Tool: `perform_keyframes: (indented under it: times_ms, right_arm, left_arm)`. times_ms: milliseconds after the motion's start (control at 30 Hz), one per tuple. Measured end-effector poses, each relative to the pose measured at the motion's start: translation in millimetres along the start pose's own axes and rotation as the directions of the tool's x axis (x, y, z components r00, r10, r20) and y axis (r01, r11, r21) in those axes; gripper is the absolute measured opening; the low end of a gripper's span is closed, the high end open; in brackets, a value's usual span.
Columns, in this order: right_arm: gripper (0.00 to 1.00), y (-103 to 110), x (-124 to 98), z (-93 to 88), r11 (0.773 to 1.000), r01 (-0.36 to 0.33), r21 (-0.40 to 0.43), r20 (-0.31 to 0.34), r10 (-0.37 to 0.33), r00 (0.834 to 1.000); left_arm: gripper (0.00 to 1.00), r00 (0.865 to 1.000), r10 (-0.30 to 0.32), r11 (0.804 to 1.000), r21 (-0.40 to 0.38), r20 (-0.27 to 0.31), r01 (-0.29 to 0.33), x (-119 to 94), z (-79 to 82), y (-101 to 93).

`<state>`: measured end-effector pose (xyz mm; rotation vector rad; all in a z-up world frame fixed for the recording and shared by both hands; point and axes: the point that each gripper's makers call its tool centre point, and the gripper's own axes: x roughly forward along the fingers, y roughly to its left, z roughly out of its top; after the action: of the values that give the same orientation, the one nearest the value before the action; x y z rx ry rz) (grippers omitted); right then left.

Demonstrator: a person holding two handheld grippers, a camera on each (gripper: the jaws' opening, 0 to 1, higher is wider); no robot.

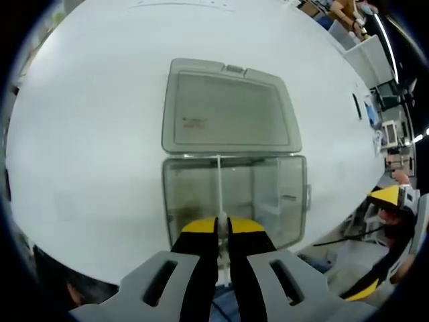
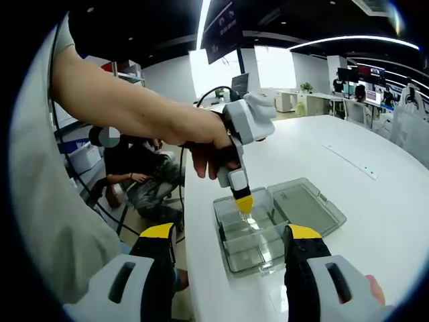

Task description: Insert the divider into the dual guide fixture by aligning both edges with the guide slots and pushing it downward to the bottom, including one-sided entry, uneven engagement, binding, and posture correction.

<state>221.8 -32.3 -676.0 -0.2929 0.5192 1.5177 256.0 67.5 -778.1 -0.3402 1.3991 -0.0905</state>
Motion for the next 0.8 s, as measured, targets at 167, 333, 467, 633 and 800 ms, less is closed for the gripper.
perform_keyframes:
  times_ms: [167, 333, 467, 633, 800]
  right_arm:
    - [0.63, 0.7, -0.4, -0.4, 1.0, 0.0, 0.001, -0.001, 0.0, 1.0]
    - [0.63, 1.8, 0.4, -0.7, 1.0, -0.004, -0.001, -0.005, 0.004, 1.0]
    - [0.63, 1.5, 0.9, -0.4, 1.0, -0.004, -0.002, -0.005, 0.004, 1.0]
    - [0.63, 2.0, 1.5, -0.3, 1.0, -0.005, 0.001, -0.004, 0.005, 1.0]
    - [0.63, 1.5, 1.2, -0.5, 1.0, -0.006, 0.005, -0.003, 0.006, 1.0]
  left_arm:
    - [0.01, 1.0, 0.014, 1.0, 0.016, -0.002, -0.014, 0.8, 0.6, -0.2]
    - [0.01, 1.0, 0.011, 1.0, 0.015, -0.004, -0.01, 1.2, 1.4, -0.7]
    - [0.01, 1.0, 0.013, 1.0, 0.015, -0.011, -0.013, 0.2, 1.1, 0.0]
    - [0.01, 1.0, 0.025, 0.999, 0.029, -0.014, -0.025, 0.3, 0.8, 0.7]
    - [0.01, 1.0, 0.023, 0.999, 0.031, -0.014, -0.023, 0.0, 0.0, -0.5]
